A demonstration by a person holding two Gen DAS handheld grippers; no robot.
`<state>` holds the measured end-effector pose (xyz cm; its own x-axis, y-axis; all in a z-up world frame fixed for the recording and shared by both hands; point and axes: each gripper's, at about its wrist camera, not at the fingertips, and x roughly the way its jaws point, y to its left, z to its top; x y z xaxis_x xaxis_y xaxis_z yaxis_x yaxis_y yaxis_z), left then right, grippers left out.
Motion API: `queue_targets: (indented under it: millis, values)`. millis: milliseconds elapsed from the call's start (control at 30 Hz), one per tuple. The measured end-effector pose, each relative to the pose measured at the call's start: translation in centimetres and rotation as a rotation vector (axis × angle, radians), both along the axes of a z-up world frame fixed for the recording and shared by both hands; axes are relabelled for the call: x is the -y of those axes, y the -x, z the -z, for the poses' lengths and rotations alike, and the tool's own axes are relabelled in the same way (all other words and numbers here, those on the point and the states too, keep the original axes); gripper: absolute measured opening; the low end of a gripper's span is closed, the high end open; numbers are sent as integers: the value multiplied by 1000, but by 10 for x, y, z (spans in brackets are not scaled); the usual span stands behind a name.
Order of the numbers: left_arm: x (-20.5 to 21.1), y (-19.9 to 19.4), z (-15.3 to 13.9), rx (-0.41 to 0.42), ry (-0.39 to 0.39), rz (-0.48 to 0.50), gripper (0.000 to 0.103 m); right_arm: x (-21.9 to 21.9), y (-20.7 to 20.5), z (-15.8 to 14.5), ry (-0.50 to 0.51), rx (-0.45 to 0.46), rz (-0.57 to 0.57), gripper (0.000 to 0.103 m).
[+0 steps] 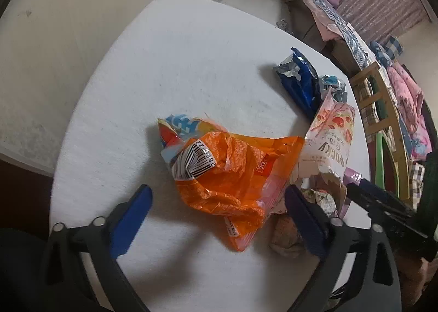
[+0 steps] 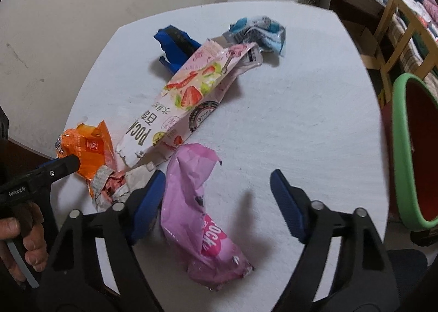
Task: Collect trash
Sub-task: 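Grasp the orange snack bag with the left gripper while the right grasps the pink wrapper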
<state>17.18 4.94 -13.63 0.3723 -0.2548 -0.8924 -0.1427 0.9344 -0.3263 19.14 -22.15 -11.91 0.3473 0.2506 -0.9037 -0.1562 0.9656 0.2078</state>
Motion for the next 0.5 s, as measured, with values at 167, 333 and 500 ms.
queue_targets:
  millis: [167, 333, 500]
  values:
    - [5, -7, 10, -26, 34, 8, 66, -6, -9, 10, -35, -35, -11, 45]
    - [9, -8, 14, -26, 49, 23, 45, -11, -12, 14, -34, -47, -29, 36]
    - [11, -8, 8, 5, 52, 35, 30, -13, -9, 11, -40, -41, -32, 31]
